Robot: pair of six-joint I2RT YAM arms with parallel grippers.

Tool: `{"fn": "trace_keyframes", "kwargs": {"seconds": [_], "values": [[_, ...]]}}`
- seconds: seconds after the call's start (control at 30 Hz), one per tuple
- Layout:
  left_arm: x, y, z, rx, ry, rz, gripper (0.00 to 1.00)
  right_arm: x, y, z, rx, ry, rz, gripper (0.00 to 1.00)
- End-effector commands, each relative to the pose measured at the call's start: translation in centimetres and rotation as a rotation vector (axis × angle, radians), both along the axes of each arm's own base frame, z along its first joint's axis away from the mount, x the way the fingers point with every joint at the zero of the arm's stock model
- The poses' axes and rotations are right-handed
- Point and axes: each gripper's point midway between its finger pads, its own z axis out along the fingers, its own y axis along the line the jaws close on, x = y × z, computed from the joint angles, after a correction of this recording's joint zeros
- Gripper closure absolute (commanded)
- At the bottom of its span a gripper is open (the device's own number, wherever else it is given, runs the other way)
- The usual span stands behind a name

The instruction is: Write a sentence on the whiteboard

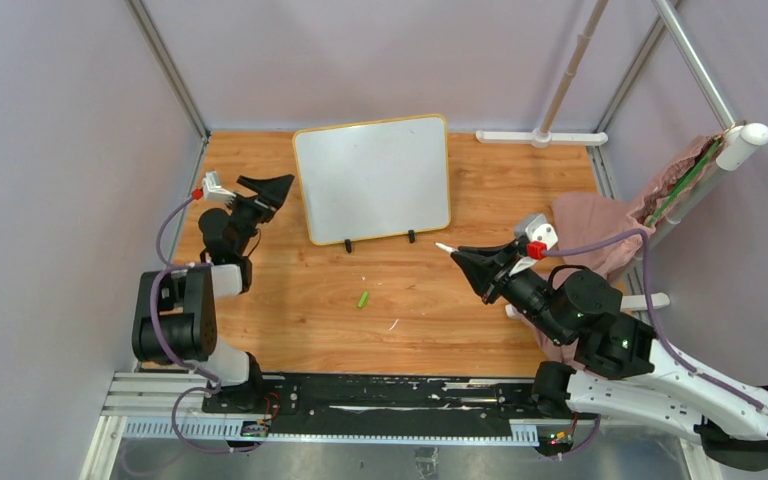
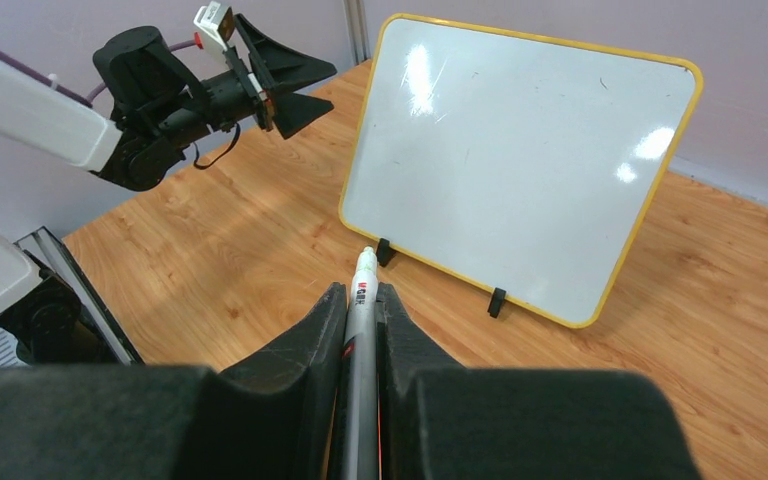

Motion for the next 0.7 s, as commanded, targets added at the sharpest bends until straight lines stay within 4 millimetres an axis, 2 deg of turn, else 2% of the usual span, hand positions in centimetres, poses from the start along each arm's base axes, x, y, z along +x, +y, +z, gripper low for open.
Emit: {"fn": "trace_keyframes", "kwargs": {"seconds": [0.0,0.07,0.13,0.3,0.53,0.67], "values": [[0.8,-1.7,3.9,0.021,-0.234,-0.158,0.06,0.1,0.4,0.2,-0.013,-0.039,0.013,1.0],[0.9,-2.4,3.8,-0.03,-0.267,-0.236,0.11,0.2,0.9,0.4,-0.02,-0.045,0.025,1.0],[1.7,-2.6,2.5,-0.024,-0.244,-0.271,0.15,0.2,1.5,0.7,-0.024,-0.051,0.036,1.0],[2.1,-2.8,1.2,0.071,-0.261,-0.284,0.18,0.5,2.6,1.0,-0.029,-0.057,0.054,1.0],[2.6,-3.0,-1.8,0.079,-0.203,-0.323,0.29,0.9,4.1,1.4,-0.028,-0.059,0.066,1.0],[3.0,-3.2,-2.8,0.072,-0.184,-0.338,0.38,1.1,4.8,1.6,-0.03,-0.058,0.071,1.0]]}}
